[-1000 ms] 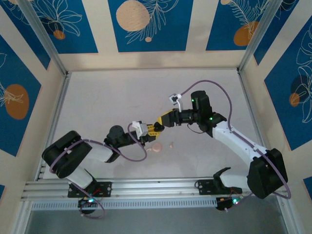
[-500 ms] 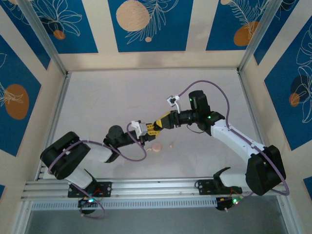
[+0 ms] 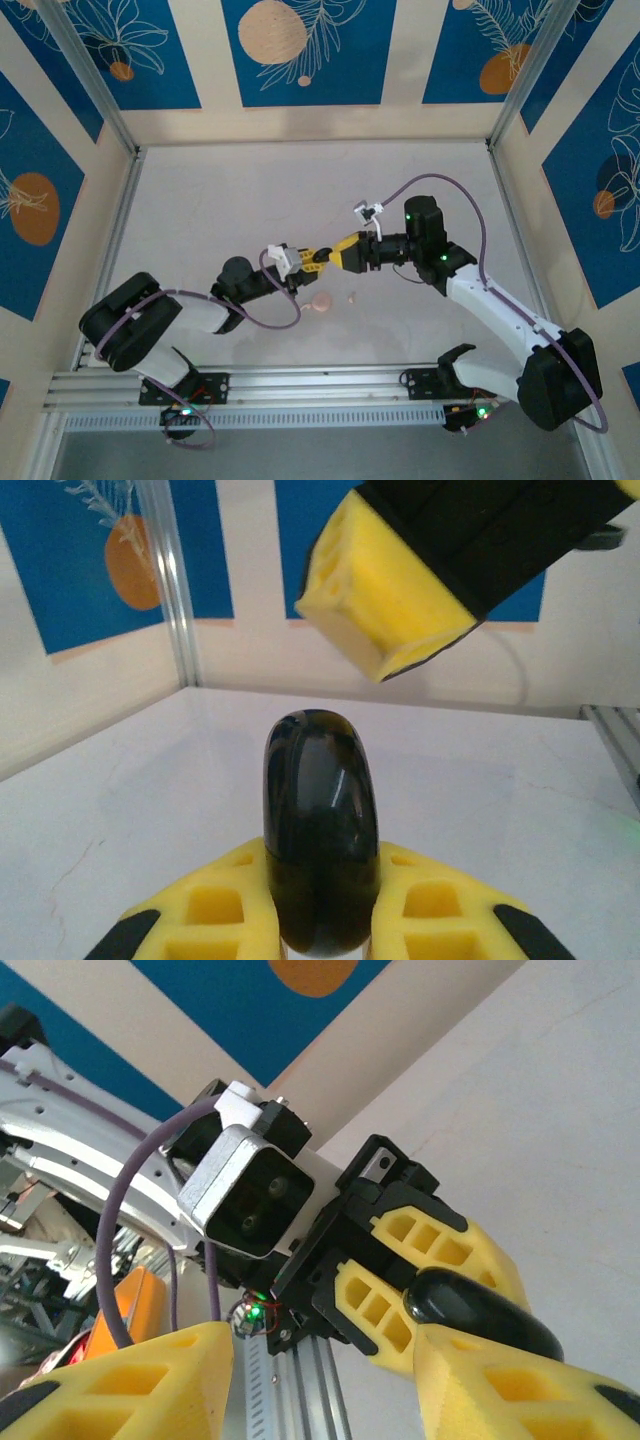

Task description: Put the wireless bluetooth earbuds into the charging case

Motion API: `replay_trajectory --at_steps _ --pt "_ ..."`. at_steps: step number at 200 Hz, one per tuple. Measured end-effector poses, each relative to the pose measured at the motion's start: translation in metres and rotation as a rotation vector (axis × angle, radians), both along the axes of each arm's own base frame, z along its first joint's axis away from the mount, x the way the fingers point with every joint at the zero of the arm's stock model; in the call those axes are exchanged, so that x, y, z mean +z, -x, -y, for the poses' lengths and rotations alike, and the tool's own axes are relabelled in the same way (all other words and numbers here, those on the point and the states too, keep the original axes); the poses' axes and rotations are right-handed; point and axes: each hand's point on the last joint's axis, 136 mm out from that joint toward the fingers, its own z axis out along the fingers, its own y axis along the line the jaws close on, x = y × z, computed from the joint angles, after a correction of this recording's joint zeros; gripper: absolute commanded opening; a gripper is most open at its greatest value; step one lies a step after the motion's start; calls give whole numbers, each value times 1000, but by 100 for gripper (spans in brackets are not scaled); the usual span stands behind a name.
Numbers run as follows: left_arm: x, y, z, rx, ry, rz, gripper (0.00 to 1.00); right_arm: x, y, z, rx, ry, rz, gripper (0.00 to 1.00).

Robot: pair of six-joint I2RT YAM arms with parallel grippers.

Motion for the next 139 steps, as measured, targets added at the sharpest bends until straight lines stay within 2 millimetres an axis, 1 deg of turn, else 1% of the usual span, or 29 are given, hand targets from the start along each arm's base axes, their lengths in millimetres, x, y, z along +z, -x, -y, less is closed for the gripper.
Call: replay_trajectory --at_steps 9,31,54,82,104,124,139 --pt "-2 -3 -1 15 -9 -16 8 -2 -7 3 -39 11 -9 51" --pt "-5 -16 -1 75 -43 -101 8 -11 -26 12 -160 45 -52 51" --pt "4 -34 -1 146 -81 -207 10 -23 -41 23 -269 76 -106 51" --pt "15 -50 -8 214 -117 -356 10 -34 -51 28 -335 98 -149 51" --pt "9 -66 -28 280 -137 -521 10 -43 -58 29 -370 112 -186 51" --pt "-6 -82 -55 352 -149 -680 11 -53 -63 28 -383 121 -214 51" --pt "-20 -94 -75 409 -159 -805 12 -62 -64 23 -378 134 -237 51"
